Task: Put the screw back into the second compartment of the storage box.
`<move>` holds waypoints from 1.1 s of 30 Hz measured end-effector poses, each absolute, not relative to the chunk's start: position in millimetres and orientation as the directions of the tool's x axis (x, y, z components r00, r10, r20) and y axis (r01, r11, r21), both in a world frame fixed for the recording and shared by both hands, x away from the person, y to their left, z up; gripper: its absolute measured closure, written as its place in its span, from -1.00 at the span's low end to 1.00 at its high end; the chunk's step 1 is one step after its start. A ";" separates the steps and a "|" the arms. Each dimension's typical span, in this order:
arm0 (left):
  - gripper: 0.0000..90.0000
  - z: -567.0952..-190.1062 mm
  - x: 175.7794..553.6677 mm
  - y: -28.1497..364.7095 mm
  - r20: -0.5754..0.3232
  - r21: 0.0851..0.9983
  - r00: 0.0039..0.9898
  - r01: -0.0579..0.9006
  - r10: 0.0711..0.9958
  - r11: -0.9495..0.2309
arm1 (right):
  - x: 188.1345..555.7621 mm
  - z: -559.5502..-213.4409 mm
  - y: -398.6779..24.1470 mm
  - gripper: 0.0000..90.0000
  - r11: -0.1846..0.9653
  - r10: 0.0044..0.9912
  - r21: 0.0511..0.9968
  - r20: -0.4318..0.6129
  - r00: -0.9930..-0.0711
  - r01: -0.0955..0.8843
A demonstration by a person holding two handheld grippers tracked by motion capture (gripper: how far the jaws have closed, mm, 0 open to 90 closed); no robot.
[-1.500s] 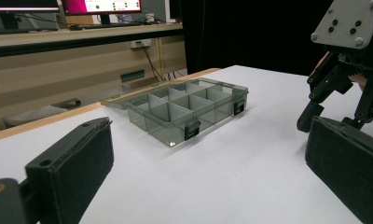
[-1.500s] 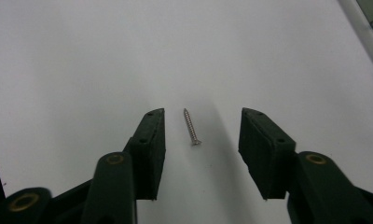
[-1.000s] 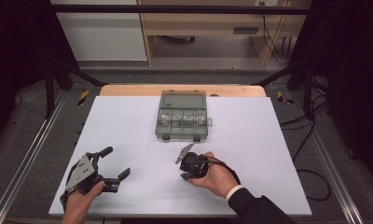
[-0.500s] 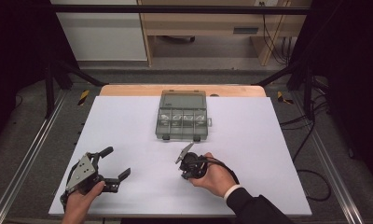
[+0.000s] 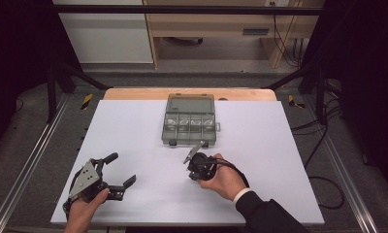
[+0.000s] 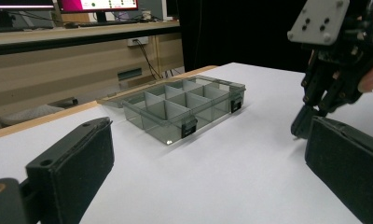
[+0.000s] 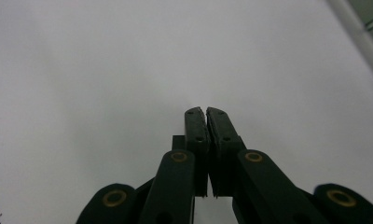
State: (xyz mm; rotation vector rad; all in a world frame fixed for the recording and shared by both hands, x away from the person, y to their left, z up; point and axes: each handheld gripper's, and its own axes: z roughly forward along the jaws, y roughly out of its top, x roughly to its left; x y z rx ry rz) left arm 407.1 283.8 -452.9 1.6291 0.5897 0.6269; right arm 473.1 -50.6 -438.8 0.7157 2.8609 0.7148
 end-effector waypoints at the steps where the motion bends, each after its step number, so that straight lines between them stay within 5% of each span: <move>1: -0.98 -452.9 407.1 283.8 0.074 0.990 0.723 0.031 0.687 -0.139 | 474.7 -435.6 -50.5 0.95 0.771 0.475 0.478 0.006 -0.880 0.420; 19: -0.98 -452.9 407.1 283.9 0.073 0.990 0.724 0.032 0.686 -0.139 | 531.2 -375.6 -41.7 0.95 0.720 0.553 0.558 -0.103 -0.827 0.412; 33: -0.98 -453.3 407.2 283.2 0.073 0.990 0.728 0.030 0.682 -0.139 | 583.5 -389.3 -41.1 0.95 0.593 0.670 0.677 -0.114 -0.733 0.436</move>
